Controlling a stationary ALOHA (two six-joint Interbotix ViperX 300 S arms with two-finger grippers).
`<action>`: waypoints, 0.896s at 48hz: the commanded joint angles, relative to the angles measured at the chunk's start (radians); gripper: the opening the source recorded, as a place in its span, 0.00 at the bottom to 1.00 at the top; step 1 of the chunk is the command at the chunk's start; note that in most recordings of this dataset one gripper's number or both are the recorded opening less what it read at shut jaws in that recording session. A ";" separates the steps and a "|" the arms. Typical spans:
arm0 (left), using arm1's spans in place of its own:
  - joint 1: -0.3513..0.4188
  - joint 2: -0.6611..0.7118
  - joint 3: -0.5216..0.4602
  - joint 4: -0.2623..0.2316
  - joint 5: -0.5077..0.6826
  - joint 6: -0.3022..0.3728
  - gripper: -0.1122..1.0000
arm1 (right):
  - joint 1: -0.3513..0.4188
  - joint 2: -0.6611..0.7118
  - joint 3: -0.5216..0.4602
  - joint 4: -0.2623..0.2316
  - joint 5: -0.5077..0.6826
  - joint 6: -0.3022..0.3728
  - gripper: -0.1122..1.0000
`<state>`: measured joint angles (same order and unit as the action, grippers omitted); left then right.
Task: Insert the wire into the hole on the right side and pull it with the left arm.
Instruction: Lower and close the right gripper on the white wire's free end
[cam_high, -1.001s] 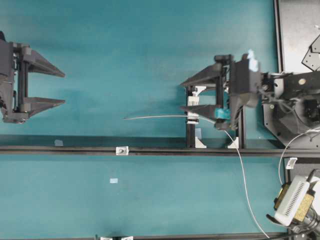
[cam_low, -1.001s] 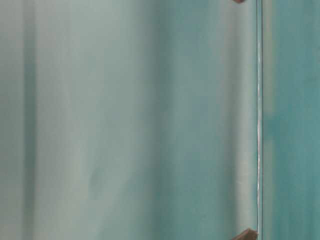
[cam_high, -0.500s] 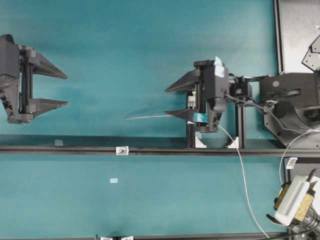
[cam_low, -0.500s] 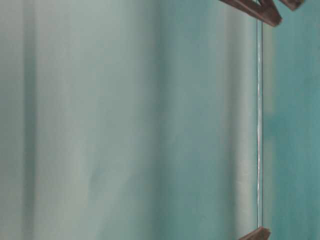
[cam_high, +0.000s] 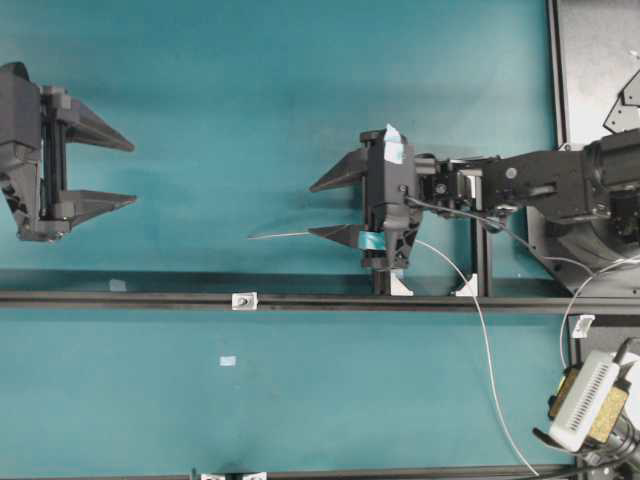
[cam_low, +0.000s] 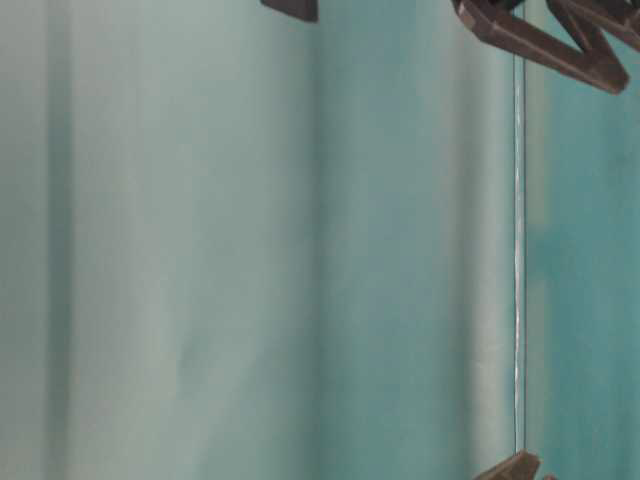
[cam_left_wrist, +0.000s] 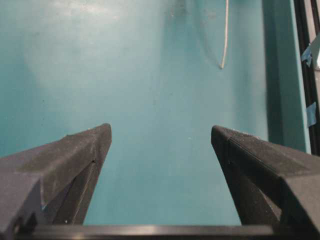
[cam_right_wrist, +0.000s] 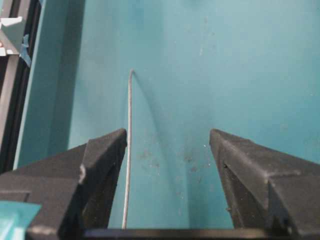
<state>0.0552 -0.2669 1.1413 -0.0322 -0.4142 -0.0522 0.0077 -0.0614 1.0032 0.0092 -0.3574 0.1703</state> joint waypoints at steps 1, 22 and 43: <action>0.006 -0.008 -0.015 -0.002 -0.009 0.000 0.70 | 0.003 0.008 -0.031 -0.002 -0.003 0.000 0.77; 0.006 -0.008 -0.009 -0.003 -0.009 0.002 0.70 | 0.003 0.077 -0.077 -0.002 -0.005 0.000 0.77; 0.008 -0.008 -0.003 -0.002 -0.009 0.003 0.70 | 0.006 0.133 -0.110 -0.002 -0.008 0.002 0.77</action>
<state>0.0583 -0.2669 1.1443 -0.0337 -0.4157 -0.0491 0.0107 0.0782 0.9158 0.0092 -0.3574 0.1718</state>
